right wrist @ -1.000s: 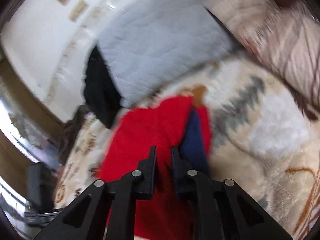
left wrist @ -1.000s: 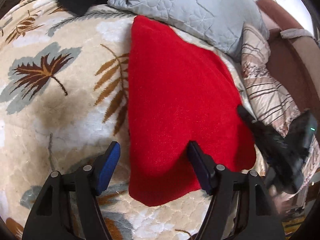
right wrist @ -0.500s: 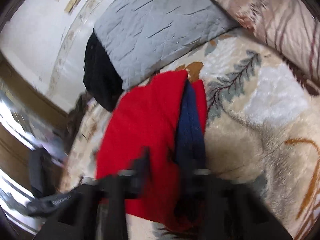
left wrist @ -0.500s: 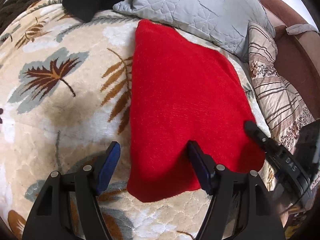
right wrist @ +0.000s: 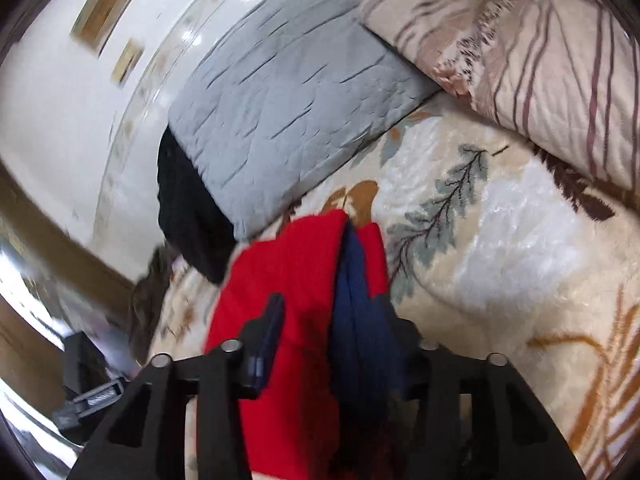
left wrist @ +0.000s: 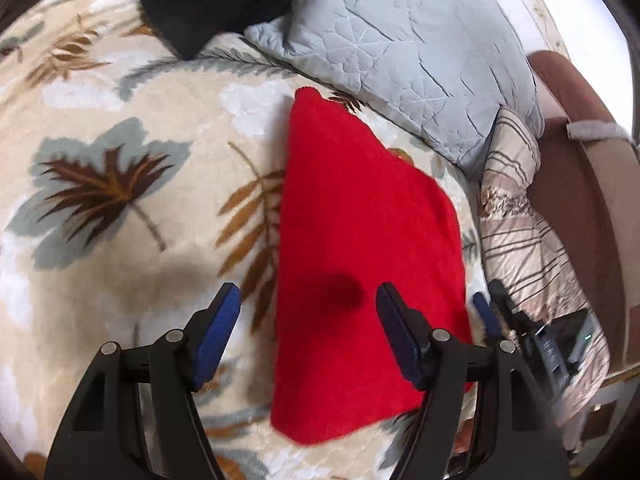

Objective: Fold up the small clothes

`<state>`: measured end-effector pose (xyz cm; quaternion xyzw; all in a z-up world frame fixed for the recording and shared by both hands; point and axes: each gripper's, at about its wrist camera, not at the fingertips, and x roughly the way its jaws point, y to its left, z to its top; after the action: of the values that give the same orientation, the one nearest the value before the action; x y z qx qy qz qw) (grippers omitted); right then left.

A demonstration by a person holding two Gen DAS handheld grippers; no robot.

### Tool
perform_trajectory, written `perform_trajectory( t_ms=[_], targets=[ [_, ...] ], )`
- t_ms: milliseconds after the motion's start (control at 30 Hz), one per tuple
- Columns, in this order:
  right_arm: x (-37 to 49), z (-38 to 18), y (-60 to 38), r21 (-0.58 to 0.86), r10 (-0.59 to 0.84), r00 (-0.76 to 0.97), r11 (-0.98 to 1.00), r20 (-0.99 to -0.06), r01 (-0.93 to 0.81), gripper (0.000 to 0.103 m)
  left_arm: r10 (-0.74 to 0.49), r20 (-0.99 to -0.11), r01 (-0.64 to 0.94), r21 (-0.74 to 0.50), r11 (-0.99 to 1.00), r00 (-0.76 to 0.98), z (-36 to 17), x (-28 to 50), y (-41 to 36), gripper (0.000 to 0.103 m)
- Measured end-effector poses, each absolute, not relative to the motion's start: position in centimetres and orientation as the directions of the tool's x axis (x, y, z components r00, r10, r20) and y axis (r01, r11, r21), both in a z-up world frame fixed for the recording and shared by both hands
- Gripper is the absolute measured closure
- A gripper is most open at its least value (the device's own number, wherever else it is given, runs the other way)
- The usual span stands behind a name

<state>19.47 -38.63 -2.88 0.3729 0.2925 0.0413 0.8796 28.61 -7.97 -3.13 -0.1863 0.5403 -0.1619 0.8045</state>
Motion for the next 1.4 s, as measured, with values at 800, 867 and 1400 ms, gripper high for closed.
perform_trajectory(
  t_ms=[800, 867, 1400],
  targets=[
    [24.7, -6.7, -37.1, 0.663, 0.407, 0.708, 0.74, -0.577, 0.116, 0.032, -0.673, -0.718, 0.03, -0.679, 0.733, 0.181, -8.7, 33.4, -10.2, 0.022],
    [24.7, -6.9, -36.8, 0.681, 0.427, 0.714, 0.727, -0.554, 0.094, 0.057, -0.662, -0.724, 0.017, -0.673, 0.74, 0.194, -8.6, 33.3, -10.2, 0.028],
    [20.0, 0.2, -30.4, 0.612, 0.446, 0.779, 0.784, -0.441, -0.102, 0.072, -0.556, -0.743, 0.095, -0.566, 0.819, 0.372, -0.8, 26.5, -5.3, 0.055]
  ],
)
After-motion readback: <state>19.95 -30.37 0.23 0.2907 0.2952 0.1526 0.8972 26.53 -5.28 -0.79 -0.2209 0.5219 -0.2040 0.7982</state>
